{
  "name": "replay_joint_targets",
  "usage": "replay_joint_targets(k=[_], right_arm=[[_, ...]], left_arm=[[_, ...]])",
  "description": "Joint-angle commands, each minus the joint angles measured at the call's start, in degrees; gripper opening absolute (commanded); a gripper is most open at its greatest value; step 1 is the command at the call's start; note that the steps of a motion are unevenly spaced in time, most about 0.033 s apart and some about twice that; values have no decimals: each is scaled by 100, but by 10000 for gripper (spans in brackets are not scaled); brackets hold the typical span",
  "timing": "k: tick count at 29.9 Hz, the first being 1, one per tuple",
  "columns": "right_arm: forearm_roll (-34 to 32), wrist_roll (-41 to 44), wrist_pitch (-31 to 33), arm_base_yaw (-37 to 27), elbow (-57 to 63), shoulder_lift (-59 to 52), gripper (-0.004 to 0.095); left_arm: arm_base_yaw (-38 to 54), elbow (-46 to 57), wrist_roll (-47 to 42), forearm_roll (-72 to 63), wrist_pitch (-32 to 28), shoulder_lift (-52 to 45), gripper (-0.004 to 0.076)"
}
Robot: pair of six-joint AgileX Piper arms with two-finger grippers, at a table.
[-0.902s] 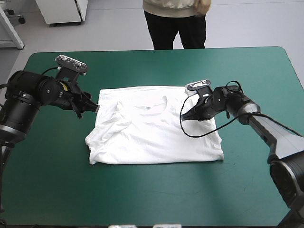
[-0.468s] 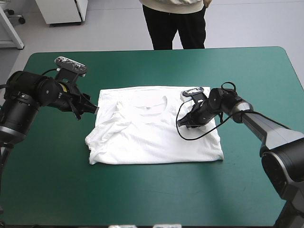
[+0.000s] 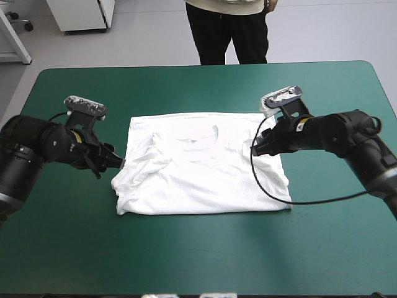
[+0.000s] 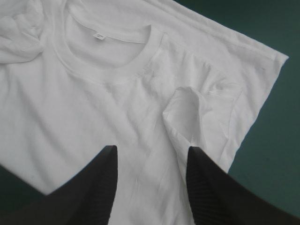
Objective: Fold the cloth
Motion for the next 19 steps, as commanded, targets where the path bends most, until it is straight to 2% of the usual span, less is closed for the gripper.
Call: replay_joint_targets(k=[1,4,8,11,15,19], right_arm=[[-62,11,333,-9,-127,-710,445],[16,119,509,-9,-81,-1019,445],[174,119,564,-9,-81,-1285,445],[185,119,664,-9,-81,-1328,445],[185,119,736,-9,-49,-1328,445],[185,119,708,-9,-21,-1328,441]], left_arm=[[-5,738,-505,112,-421,-351,428],[-5,1732,-715,31,-714,-412,428],[21,2727,-1356,-5,-1944,-348,428],[198,3004,-1349,-394,-2479,-159,428],[281,3035,-997,-783,-2733,101,428],[281,3045,-890,-609,-2539,563,424]])
